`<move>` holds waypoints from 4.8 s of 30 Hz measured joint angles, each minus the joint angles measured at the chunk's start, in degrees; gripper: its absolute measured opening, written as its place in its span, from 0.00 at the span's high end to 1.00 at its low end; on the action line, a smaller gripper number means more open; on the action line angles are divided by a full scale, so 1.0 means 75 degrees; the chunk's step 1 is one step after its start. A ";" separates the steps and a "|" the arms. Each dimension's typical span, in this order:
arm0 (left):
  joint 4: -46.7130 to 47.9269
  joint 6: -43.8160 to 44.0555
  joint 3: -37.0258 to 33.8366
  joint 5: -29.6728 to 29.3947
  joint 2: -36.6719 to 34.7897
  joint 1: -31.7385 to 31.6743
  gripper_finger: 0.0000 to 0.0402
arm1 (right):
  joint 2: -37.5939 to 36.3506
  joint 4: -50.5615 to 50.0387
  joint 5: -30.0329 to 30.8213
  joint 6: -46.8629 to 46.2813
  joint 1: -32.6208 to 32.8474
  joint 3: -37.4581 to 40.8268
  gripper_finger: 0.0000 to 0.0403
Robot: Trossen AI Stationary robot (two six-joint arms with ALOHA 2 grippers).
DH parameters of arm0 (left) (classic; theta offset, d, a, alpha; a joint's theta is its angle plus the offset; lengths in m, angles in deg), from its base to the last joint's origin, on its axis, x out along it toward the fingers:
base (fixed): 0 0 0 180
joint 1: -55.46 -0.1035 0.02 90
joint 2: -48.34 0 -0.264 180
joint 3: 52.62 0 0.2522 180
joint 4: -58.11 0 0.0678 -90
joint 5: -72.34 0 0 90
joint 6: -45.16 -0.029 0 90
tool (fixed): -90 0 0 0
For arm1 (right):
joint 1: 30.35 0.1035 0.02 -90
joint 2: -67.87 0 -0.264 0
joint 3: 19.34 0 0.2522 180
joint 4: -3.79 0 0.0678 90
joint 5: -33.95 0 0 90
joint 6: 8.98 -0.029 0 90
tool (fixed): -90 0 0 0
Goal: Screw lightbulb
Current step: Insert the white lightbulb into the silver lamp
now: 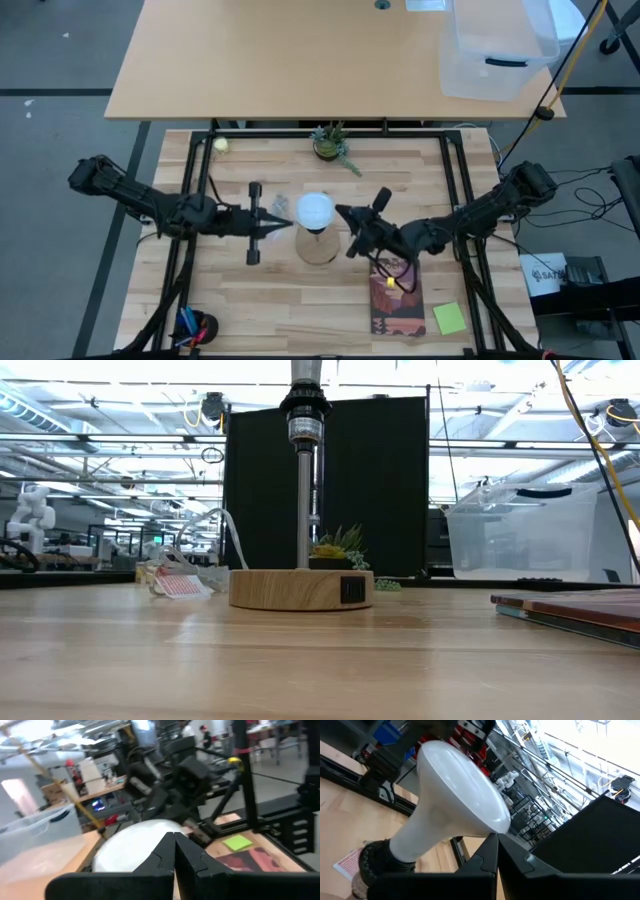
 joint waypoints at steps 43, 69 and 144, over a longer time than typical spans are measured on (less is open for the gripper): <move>0.0599 0.1247 0.0000 -0.0968 0.0350 -0.0672 1.00 | -0.0009 -0.0122 0.0100 0.0178 0.0397 0.0009 1.00; 0.0256 0.0605 -0.0003 -0.0098 0.0171 0.0037 1.00 | 0.0009 -0.0289 0.0958 0.0348 0.0066 0.0006 1.00; 0.0588 0.1427 0.0000 0.0617 0.0149 -0.1253 1.00 | 0.0000 -0.0339 0.0145 0.0752 -0.0171 0.0006 1.00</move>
